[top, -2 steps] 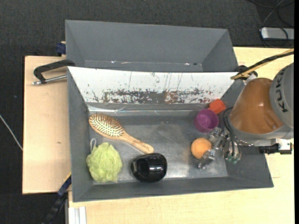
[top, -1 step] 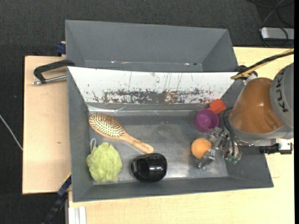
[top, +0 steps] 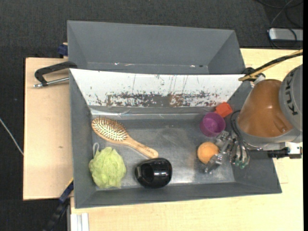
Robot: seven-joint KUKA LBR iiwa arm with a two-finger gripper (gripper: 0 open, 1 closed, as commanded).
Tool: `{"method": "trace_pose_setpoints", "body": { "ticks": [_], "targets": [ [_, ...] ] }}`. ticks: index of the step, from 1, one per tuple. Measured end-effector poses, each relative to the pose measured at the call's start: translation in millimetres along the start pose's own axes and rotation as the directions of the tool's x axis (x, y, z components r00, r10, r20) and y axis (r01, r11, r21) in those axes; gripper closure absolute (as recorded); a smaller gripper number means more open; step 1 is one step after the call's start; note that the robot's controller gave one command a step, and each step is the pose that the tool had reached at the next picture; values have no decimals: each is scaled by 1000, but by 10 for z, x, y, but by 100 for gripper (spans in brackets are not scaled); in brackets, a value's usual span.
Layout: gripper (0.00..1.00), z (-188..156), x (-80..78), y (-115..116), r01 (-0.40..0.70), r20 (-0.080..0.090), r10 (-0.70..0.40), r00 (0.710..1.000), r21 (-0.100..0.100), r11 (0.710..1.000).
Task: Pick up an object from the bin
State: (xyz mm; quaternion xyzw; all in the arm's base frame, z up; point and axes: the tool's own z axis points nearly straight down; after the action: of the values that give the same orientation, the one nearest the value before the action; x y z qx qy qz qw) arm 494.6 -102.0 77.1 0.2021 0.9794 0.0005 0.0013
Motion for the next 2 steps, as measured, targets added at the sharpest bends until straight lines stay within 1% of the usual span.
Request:
{"method": "trace_pose_setpoints", "body": {
  "ticks": [2],
  "targets": [
    [100,-171,1,2,0,-1,0,1000,0,1000]
  ]
}}
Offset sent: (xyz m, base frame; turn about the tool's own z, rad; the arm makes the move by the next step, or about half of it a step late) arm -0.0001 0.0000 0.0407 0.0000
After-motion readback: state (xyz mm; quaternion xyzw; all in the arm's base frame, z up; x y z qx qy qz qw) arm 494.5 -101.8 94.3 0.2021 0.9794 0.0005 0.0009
